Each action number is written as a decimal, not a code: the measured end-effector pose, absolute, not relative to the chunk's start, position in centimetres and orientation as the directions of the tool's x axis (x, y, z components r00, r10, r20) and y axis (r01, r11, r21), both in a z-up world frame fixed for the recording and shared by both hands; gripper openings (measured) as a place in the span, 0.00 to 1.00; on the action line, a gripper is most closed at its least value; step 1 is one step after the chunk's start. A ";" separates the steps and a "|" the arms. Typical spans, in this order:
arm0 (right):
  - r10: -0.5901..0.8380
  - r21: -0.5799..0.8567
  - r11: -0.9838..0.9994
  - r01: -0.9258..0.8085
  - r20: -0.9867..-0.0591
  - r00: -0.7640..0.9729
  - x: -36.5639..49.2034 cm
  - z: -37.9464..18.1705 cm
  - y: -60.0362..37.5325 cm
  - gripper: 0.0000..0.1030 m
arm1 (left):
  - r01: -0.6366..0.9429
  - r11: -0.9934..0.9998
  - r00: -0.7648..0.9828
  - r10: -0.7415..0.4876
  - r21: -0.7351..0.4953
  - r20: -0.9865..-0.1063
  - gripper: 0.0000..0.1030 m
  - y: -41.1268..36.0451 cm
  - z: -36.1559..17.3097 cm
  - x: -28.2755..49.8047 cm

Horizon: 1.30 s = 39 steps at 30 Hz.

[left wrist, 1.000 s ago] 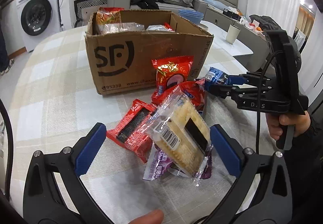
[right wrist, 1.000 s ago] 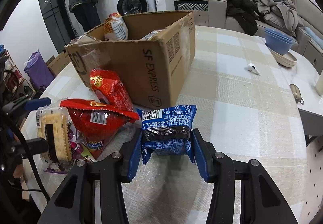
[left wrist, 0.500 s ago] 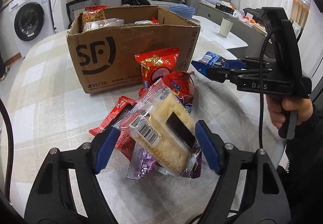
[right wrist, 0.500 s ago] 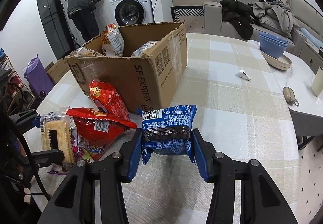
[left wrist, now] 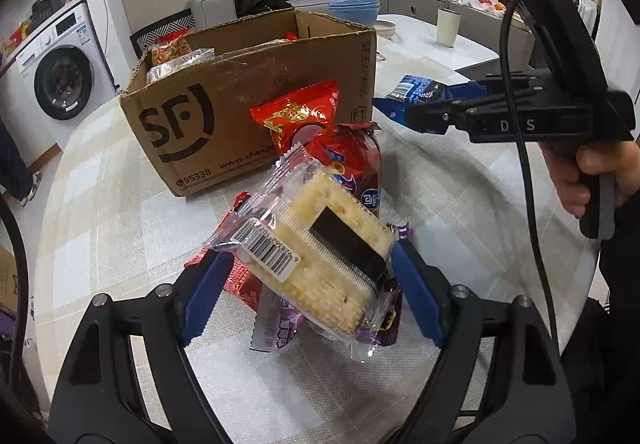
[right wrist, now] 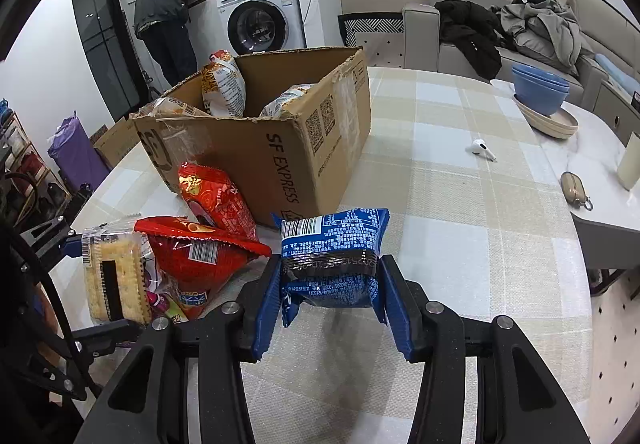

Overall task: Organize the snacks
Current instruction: 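Grasp the clear cracker pack with the left gripper while the right holds the cookie pack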

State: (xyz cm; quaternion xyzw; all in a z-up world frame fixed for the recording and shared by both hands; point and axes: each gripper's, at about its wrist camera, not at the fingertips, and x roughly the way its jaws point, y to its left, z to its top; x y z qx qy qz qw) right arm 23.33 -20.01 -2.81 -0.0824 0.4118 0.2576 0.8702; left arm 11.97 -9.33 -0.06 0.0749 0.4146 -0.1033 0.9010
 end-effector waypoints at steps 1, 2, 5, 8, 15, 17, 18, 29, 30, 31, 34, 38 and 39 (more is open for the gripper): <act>0.380 0.068 0.854 -0.516 -0.759 0.529 23.3 -2.8 -20.0 0.47 | 0.251 0.967 0.638 -0.130 0.046 -0.759 0.75 -9.3 -0.1 12.0; 0.380 0.068 0.854 -0.516 -0.759 0.528 23.3 -2.8 -20.0 0.47 | 0.254 0.967 0.639 -0.138 0.038 -0.757 0.72 -9.3 -0.1 12.0; 0.380 0.068 0.854 -0.515 -0.759 0.529 23.3 -2.8 -20.0 0.47 | 0.276 0.961 0.627 -0.187 -0.009 -0.757 0.46 -9.0 0.0 11.7; 0.382 0.071 0.855 -0.514 -0.757 0.531 23.3 -2.8 -20.1 0.47 | 0.292 0.956 0.635 -0.220 -0.035 -0.740 0.32 -8.7 0.3 11.4; 0.395 0.076 0.852 -0.518 -0.744 0.539 23.0 -2.4 -20.2 0.47 | 0.283 0.955 0.660 -0.262 -0.091 -0.704 0.14 -7.3 1.3 11.0; 0.401 0.077 0.850 -0.521 -0.737 0.544 22.9 -2.1 -20.1 0.47 | 0.278 0.956 0.672 -0.260 -0.089 -0.693 0.13 -7.0 1.6 10.9; 0.403 0.077 0.849 -0.523 -0.734 0.547 22.9 -2.0 -20.1 0.47 | 0.275 0.957 0.676 -0.260 -0.092 -0.689 0.12 -6.8 1.7 10.6; 0.444 0.086 0.833 -0.546 -0.692 0.569 21.8 -0.6 -20.0 0.47 | 0.261 0.956 0.698 -0.284 -0.136 -0.657 0.12 -5.5 2.9 10.1; 0.447 0.086 0.832 -0.548 -0.689 0.571 21.7 -0.6 -20.0 0.47 | 0.262 0.954 0.699 -0.292 -0.146 -0.653 0.12 -5.3 3.0 10.1; 0.450 0.087 0.831 -0.550 -0.687 0.571 21.6 -0.5 -20.0 0.47 | 0.261 0.953 0.701 -0.299 -0.156 -0.648 0.12 -5.2 3.1 10.0; 0.459 0.089 0.827 -0.556 -0.678 0.574 21.4 0.0 -19.9 0.47 | 0.256 0.949 0.702 -0.313 -0.182 -0.640 0.12 -4.5 3.5 10.0; 0.469 0.088 0.824 -0.560 -0.662 0.585 20.9 0.7 -20.1 0.47 | 0.248 0.947 0.705 -0.322 -0.206 -0.632 0.12 -3.9 3.9 10.1; 0.469 0.088 0.825 -0.558 -0.657 0.590 20.8 0.8 -20.1 0.47 | 0.251 0.944 0.704 -0.331 -0.216 -0.628 0.12 -3.6 4.0 10.2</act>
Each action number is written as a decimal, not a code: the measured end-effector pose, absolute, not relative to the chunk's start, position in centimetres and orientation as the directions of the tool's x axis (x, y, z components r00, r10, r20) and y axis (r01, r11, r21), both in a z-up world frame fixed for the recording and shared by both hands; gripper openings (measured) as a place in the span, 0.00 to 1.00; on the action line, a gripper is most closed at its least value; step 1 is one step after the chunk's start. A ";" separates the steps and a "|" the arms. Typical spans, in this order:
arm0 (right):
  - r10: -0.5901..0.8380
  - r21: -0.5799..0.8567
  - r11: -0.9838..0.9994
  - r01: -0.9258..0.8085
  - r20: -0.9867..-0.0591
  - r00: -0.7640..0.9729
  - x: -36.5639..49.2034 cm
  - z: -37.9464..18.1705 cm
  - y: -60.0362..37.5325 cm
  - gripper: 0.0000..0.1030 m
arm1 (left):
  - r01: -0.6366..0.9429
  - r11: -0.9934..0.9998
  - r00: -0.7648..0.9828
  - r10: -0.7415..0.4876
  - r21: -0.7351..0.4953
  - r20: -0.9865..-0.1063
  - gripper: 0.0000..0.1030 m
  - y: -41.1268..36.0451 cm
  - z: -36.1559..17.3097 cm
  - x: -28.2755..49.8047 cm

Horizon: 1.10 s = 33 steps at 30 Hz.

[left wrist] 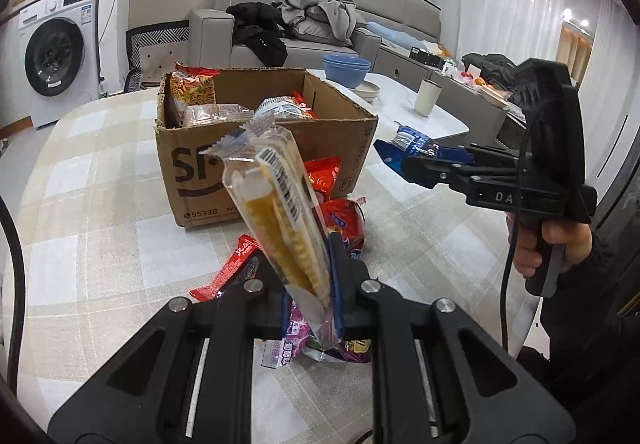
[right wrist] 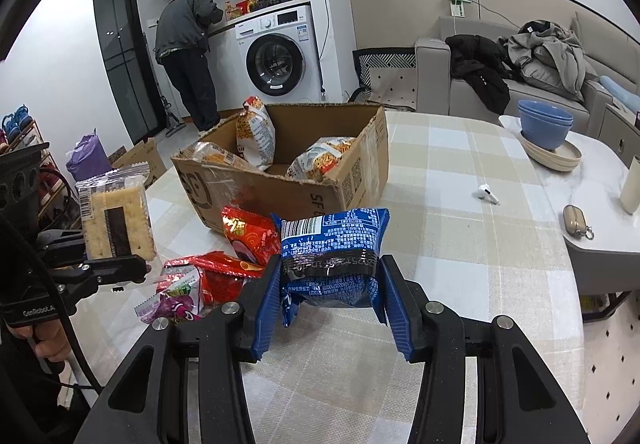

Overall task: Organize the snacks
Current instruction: 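Grasp the clear cracker pack with the left gripper while the right holds the cookie pack, then carry both packs over the box and open both grippers to drop them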

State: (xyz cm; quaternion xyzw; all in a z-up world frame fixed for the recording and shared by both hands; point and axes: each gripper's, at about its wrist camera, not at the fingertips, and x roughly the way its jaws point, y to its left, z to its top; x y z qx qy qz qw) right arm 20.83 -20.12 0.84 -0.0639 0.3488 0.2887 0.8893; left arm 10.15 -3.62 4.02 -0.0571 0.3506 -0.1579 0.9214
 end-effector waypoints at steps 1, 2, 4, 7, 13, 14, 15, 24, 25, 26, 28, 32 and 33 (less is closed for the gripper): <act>0.471 0.089 0.826 -0.557 -0.653 0.593 20.8 1.0 -20.2 0.47 | 0.249 0.942 0.705 -0.336 -0.224 -0.625 0.12 -3.4 4.1 10.1; 0.473 0.090 0.826 -0.556 -0.649 0.596 20.7 1.2 -20.2 0.47 | 0.243 0.942 0.707 -0.335 -0.231 -0.623 0.12 -3.2 4.2 10.0; 0.476 0.090 0.828 -0.554 -0.637 0.607 20.5 1.6 -20.3 0.47 | 0.235 0.940 0.712 -0.339 -0.246 -0.615 0.12 -2.9 4.6 10.3; 0.487 0.097 0.826 -0.555 -0.619 0.616 20.4 2.1 -20.3 0.47 | 0.225 0.944 0.724 -0.329 -0.243 -0.607 0.12 -2.5 5.6 10.7; 0.515 0.136 0.825 -0.549 -0.581 0.630 20.8 2.6 -20.3 0.47 | 0.201 0.950 0.745 -0.306 -0.238 -0.593 0.12 -1.6 7.6 12.2; 0.518 0.141 0.824 -0.549 -0.580 0.629 20.9 2.7 -20.2 0.47 | 0.196 0.951 0.747 -0.304 -0.240 -0.591 0.12 -1.4 7.9 12.3; 0.520 0.145 0.824 -0.547 -0.577 0.630 21.1 2.9 -20.2 0.47 | 0.192 0.951 0.748 -0.301 -0.242 -0.591 0.12 -1.1 8.2 12.6; 0.519 0.149 0.831 -0.535 -0.553 0.652 22.3 4.4 -19.8 0.47 | 0.176 0.954 0.760 -0.288 -0.242 -0.583 0.12 0.3 10.2 14.6; 0.520 0.149 0.831 -0.536 -0.551 0.653 22.4 4.6 -19.7 0.47 | 0.176 0.954 0.760 -0.287 -0.242 -0.583 0.12 0.4 10.3 14.9; 0.520 0.148 0.831 -0.537 -0.549 0.654 22.5 4.7 -19.7 0.47 | 0.175 0.954 0.760 -0.288 -0.243 -0.583 0.12 0.6 10.5 15.2; 0.521 0.145 0.830 -0.538 -0.547 0.656 22.6 5.0 -19.4 0.47 | 0.172 0.955 0.758 -0.286 -0.243 -0.587 0.12 0.9 10.7 15.8; 0.527 0.141 0.825 -0.547 -0.543 0.654 22.9 5.3 -19.0 0.47 | 0.167 0.955 0.754 -0.284 -0.245 -0.593 0.12 1.5 11.1 17.4; 0.527 0.140 0.825 -0.548 -0.541 0.655 23.1 5.5 -18.9 0.47 | 0.165 0.955 0.752 -0.283 -0.246 -0.595 0.12 1.5 11.2 17.8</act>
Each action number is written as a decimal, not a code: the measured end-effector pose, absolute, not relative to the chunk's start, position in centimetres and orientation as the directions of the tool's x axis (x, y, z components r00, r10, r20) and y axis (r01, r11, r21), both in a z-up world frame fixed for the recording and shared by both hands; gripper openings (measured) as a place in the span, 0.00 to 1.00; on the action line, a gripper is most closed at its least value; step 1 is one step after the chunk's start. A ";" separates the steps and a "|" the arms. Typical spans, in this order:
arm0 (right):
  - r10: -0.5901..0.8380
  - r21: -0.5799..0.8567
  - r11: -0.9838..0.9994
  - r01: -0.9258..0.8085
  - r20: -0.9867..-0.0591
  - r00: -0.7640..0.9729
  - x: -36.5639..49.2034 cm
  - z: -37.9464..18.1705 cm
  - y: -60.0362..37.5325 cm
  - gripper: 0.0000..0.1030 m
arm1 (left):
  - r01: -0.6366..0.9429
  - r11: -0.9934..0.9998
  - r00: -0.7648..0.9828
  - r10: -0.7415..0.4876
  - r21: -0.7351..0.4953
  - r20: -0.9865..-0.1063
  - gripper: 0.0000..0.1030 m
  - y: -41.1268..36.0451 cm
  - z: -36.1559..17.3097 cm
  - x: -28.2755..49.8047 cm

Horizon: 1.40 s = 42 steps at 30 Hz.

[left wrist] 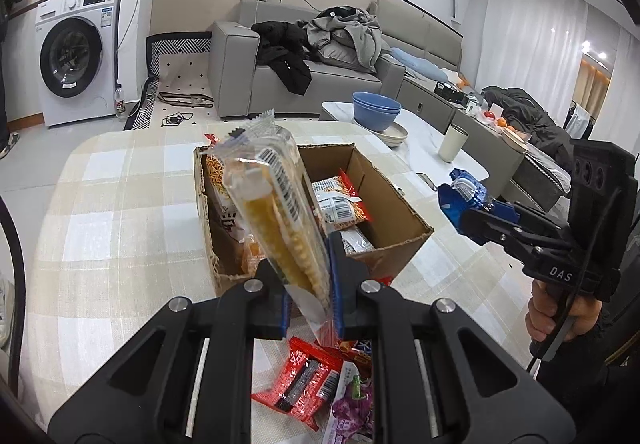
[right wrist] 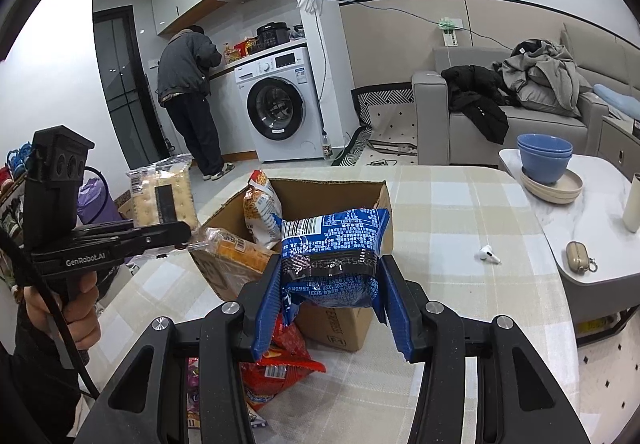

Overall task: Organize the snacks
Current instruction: 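Carry both packs over the box and open both grippers to drop them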

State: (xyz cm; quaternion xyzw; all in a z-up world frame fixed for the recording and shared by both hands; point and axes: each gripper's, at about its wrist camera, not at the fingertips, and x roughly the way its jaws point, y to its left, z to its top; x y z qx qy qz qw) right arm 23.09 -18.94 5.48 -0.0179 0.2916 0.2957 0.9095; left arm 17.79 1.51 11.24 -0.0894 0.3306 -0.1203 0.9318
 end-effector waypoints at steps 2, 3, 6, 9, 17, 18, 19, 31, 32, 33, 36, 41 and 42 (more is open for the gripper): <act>0.534 0.142 0.820 -0.554 -0.536 0.654 23.3 5.6 -18.8 0.47 | 0.162 0.955 0.749 -0.282 -0.247 -0.599 0.12 1.5 11.3 18.7; 0.538 0.144 0.818 -0.557 -0.531 0.654 23.3 5.7 -18.7 0.47 | 0.161 0.956 0.748 -0.281 -0.246 -0.601 0.12 1.5 11.4 19.1; 0.545 0.143 0.812 -0.565 -0.530 0.650 23.4 5.7 -18.4 0.47 | 0.155 0.959 0.748 -0.272 -0.239 -0.606 0.12 1.4 11.2 19.8; 0.550 0.144 0.808 -0.571 -0.532 0.644 23.7 5.6 -17.9 0.47 | 0.149 0.961 0.748 -0.264 -0.233 -0.609 0.12 1.3 11.1 20.9; 0.564 0.147 0.795 -0.588 -0.537 0.627 24.4 5.4 -16.9 0.47 | 0.133 0.965 0.741 -0.247 -0.225 -0.624 0.12 0.9 10.2 23.4; 0.565 0.149 0.794 -0.589 -0.536 0.627 24.5 5.4 -16.8 0.47 | 0.131 0.966 0.741 -0.245 -0.224 -0.625 0.12 0.8 10.2 23.7; 0.567 0.150 0.793 -0.591 -0.536 0.625 24.7 5.4 -16.8 0.47 | 0.130 0.967 0.742 -0.242 -0.220 -0.626 0.12 0.8 10.2 23.8; 0.574 0.160 0.784 -0.599 -0.554 0.603 25.7 4.8 -15.7 0.47 | 0.112 0.976 0.737 -0.207 -0.186 -0.644 0.12 0.7 8.6 26.9; 0.574 0.161 0.784 -0.599 -0.556 0.602 25.8 4.7 -15.5 0.47 | 0.111 0.976 0.735 -0.207 -0.186 -0.645 0.12 0.7 8.5 27.2; 0.575 0.163 0.783 -0.600 -0.556 0.600 25.9 4.6 -15.4 0.47 | 0.111 0.976 0.732 -0.208 -0.188 -0.648 0.12 0.7 8.2 27.5; 0.577 0.171 0.781 -0.600 -0.563 0.592 26.2 4.3 -14.8 0.47 | 0.109 0.976 0.726 -0.209 -0.190 -0.655 0.12 0.7 7.6 28.0; 0.572 0.168 0.780 -0.603 -0.582 0.578 26.9 3.5 -13.7 0.47 | 0.120 0.979 0.714 -0.199 -0.163 -0.671 0.12 0.2 7.0 29.1; 0.564 0.164 0.784 -0.598 -0.589 0.578 26.9 3.4 -13.5 0.47 | 0.124 0.981 0.714 -0.191 -0.146 -0.674 0.12 -0.1 6.8 28.9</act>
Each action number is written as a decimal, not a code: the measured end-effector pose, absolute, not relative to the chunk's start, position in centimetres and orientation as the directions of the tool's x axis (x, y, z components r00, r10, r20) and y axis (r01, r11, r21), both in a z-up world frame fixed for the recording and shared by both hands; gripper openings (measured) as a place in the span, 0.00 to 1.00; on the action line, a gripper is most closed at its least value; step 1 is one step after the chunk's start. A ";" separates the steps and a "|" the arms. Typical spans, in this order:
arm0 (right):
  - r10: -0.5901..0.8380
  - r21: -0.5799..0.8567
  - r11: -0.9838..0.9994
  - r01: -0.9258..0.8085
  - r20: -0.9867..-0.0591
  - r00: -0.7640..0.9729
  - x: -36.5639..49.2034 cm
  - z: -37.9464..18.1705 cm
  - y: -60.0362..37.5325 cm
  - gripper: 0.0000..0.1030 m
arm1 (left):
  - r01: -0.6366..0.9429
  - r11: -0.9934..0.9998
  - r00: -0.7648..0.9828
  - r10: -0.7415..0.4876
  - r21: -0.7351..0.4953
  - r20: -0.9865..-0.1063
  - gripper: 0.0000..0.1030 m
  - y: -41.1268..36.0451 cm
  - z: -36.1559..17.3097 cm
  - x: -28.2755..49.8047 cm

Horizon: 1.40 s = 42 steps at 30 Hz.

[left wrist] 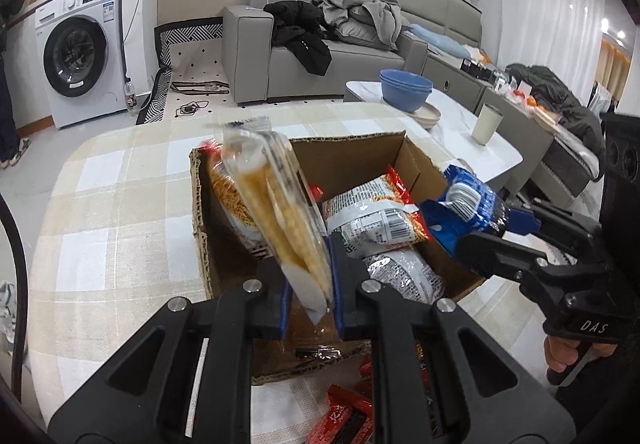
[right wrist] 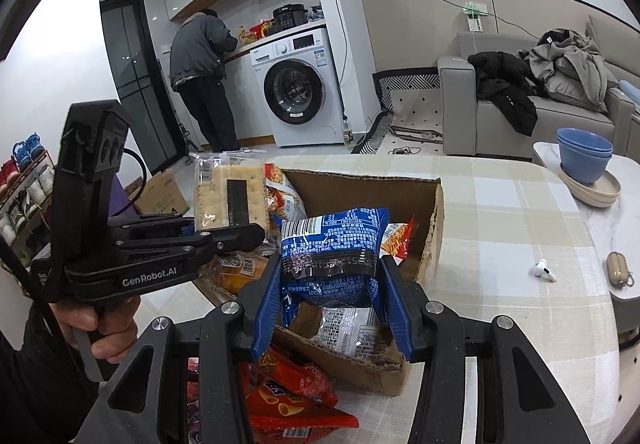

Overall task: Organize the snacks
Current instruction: 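Carry both packs over the box and open both grippers to drop them, then withdraw both open grippers from the box toward the remaining snacks, then move the right gripper to the red chip bag and grasp it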

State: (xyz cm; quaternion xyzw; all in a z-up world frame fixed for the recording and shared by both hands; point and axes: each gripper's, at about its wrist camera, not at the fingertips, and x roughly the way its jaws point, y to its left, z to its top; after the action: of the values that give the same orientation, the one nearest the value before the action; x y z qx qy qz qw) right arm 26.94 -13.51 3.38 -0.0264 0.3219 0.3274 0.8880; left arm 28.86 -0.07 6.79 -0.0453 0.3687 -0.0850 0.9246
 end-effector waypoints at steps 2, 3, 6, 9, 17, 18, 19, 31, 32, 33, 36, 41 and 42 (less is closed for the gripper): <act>0.556 0.161 0.789 -0.593 -0.598 0.578 27.0 3.2 -13.2 0.50 | 0.130 0.985 0.718 -0.170 -0.110 -0.675 0.13 -0.6 6.7 28.8; 0.556 0.160 0.789 -0.593 -0.597 0.579 27.0 3.1 -13.2 0.52 | 0.132 0.986 0.716 -0.168 -0.104 -0.678 0.13 -0.8 6.7 28.8; 0.552 0.150 0.792 -0.592 -0.590 0.590 26.4 3.3 -13.5 0.57 | 0.148 0.983 0.708 -0.179 -0.105 -0.684 0.28 -1.1 6.8 28.6; 0.553 0.154 0.796 -0.586 -0.580 0.598 25.8 3.6 -14.3 0.66 | 0.146 0.984 0.711 -0.174 -0.098 -0.681 0.55 -1.4 7.1 28.1; 0.548 0.180 0.810 -0.558 -0.570 0.611 23.9 3.8 -16.5 0.96 | 0.121 0.989 0.741 -0.148 -0.086 -0.655 0.99 -1.5 8.4 24.9; 0.543 0.179 0.816 -0.550 -0.567 0.620 23.5 3.8 -16.9 0.99 | 0.118 0.989 0.747 -0.147 -0.087 -0.648 0.99 -1.5 8.6 24.3; 0.540 0.181 0.819 -0.545 -0.566 0.624 23.3 3.8 -17.1 0.99 | 0.116 0.989 0.750 -0.146 -0.089 -0.645 0.99 -1.4 8.5 23.6; 0.549 0.205 0.810 -0.549 -0.593 0.589 21.0 1.6 -17.7 0.99 | 0.064 0.993 0.736 -0.117 -0.103 -0.667 0.99 -0.2 6.8 17.5; 0.552 0.207 0.808 -0.552 -0.594 0.585 20.8 1.4 -17.6 0.99 | 0.060 0.992 0.735 -0.118 -0.110 -0.668 0.99 0.0 6.6 17.0; 0.553 0.208 0.806 -0.554 -0.595 0.583 20.6 1.2 -17.5 0.99 | 0.057 0.992 0.734 -0.119 -0.115 -0.668 0.99 0.1 6.4 16.8; 0.566 0.227 0.797 -0.560 -0.604 0.561 20.5 0.4 -17.3 0.99 | 0.036 0.992 0.728 -0.108 -0.120 -0.677 0.99 0.6 5.6 16.5; 0.556 0.220 0.797 -0.562 -0.628 0.543 20.3 -0.1 -16.6 0.99 | 0.018 0.986 0.712 -0.130 -0.167 -0.690 0.99 1.4 4.0 16.1; 0.554 0.215 0.797 -0.564 -0.633 0.541 20.2 -0.1 -16.5 0.99 | 0.024 0.984 0.710 -0.139 -0.174 -0.690 0.99 1.5 3.7 16.0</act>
State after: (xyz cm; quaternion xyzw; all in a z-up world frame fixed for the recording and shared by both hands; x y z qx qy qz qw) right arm 20.21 -16.45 -0.13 -0.0073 0.3580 0.3186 0.8777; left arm 16.02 1.46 3.73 -0.0764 0.3782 -0.0442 0.9215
